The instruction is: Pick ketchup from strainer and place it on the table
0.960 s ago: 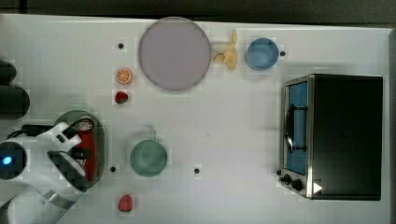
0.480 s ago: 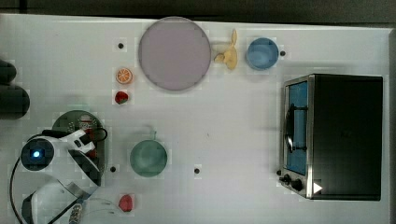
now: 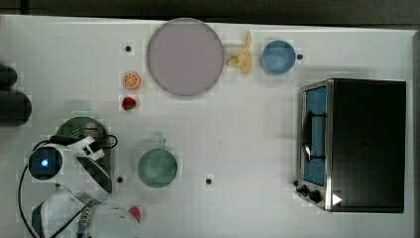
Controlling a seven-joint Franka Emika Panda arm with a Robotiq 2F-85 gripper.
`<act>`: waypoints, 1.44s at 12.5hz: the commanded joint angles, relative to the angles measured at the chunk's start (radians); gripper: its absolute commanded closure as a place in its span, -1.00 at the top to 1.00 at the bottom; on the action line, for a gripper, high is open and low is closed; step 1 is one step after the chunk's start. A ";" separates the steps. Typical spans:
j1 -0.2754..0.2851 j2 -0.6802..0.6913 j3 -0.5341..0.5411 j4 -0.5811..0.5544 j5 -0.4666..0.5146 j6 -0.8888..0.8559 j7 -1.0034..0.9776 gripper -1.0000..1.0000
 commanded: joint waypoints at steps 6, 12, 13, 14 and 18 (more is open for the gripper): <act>-0.030 -0.277 0.077 0.014 0.121 -0.213 0.063 0.25; -0.125 -0.496 0.012 0.080 0.267 -0.502 -0.213 0.25; -0.148 -0.512 -0.019 0.086 0.267 -0.523 -0.265 0.25; -0.171 -0.523 -0.057 0.088 0.267 -0.529 -0.314 0.25; -0.236 -0.532 -0.232 0.082 0.267 -0.530 -0.487 0.25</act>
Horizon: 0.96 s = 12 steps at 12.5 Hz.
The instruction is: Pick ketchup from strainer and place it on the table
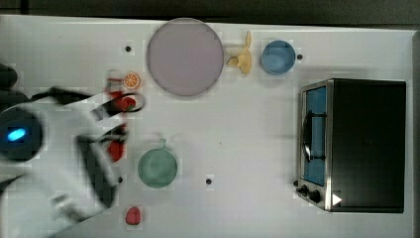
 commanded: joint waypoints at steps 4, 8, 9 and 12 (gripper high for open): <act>-0.142 0.028 -0.292 -0.071 0.002 -0.009 -0.346 0.25; -0.144 0.045 -0.404 -0.165 0.002 0.077 -0.415 0.25; -0.144 0.062 -0.410 -0.188 0.002 0.108 -0.415 0.25; -0.141 0.154 -0.404 -0.224 0.002 0.232 -0.416 0.25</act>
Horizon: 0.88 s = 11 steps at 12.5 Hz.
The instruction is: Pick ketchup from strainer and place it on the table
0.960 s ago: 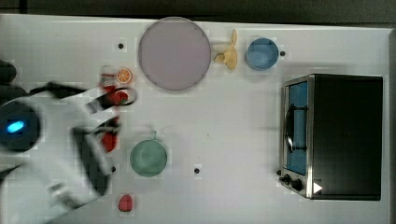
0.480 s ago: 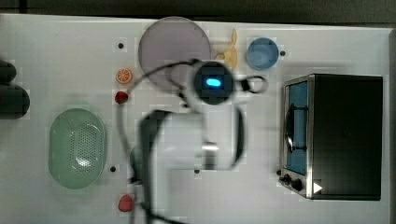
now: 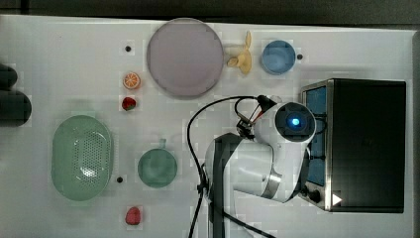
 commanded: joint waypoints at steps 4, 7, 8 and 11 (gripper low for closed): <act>0.080 0.188 0.069 -0.003 0.009 0.175 -0.055 0.25; 0.080 0.236 0.066 -0.004 0.009 0.222 -0.055 0.51; 0.080 0.232 0.066 -0.002 0.009 0.224 -0.055 0.73; 0.080 0.147 0.072 0.013 0.011 0.188 -0.044 1.00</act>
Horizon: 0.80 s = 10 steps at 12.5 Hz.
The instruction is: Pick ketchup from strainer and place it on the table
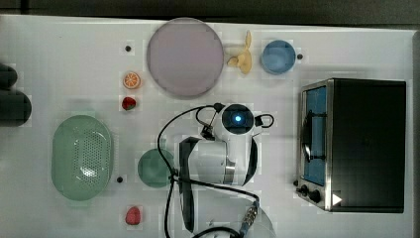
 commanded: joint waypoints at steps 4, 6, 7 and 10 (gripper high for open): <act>-0.002 -0.288 0.021 0.155 0.019 -0.321 0.095 1.00; -0.002 -0.356 0.021 0.251 0.019 -0.525 0.150 1.00; -0.002 -0.378 0.020 0.306 0.019 -0.598 0.175 1.00; -0.002 -0.406 0.020 0.470 0.019 -0.725 0.234 1.00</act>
